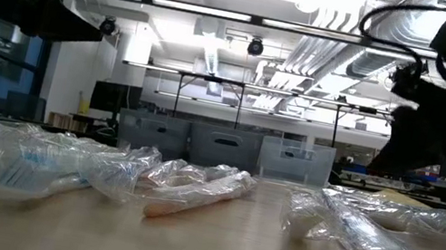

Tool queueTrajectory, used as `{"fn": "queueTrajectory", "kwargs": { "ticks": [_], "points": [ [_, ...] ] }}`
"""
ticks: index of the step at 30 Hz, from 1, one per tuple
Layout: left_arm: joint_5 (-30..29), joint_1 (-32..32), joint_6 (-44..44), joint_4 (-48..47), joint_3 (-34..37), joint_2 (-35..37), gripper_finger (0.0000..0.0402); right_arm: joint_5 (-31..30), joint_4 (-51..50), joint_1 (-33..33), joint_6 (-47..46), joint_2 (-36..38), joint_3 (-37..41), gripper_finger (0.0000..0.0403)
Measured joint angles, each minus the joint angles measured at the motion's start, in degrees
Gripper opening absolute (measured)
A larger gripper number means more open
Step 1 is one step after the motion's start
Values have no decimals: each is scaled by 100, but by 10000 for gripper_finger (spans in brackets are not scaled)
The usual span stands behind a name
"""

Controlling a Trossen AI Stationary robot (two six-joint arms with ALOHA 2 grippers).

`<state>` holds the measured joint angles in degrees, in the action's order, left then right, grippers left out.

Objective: Pick & Place Toothbrushes
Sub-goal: Put the green toothbrush into the transparent bin

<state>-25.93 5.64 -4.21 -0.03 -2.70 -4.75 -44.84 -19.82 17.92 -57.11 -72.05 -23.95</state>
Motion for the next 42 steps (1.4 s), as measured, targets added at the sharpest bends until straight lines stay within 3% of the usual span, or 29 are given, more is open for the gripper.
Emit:
{"fn": "queueTrajectory", "kwargs": {
  "ticks": [7,13,18,22,33,42],
  "points": [
    [1,-1,2,0,0,0,101,101,259,-8,-11,-597,-2,238],
    [0,-1,2,0,0,0,101,664,328,-232,-105,-932,-2,238],
    [2,-1,0,0,0,0,101,627,459,-372,-191,-1097,-21,230],
    [0,1,1,0,0,-1,101,670,569,-522,-174,-1094,-17,188],
    [0,-1,0,0,0,0,101,886,606,-834,-26,-1042,-12,25],
    [0,1,0,0,0,0,101,1005,535,-871,178,-394,-283,15]
  ]
}}
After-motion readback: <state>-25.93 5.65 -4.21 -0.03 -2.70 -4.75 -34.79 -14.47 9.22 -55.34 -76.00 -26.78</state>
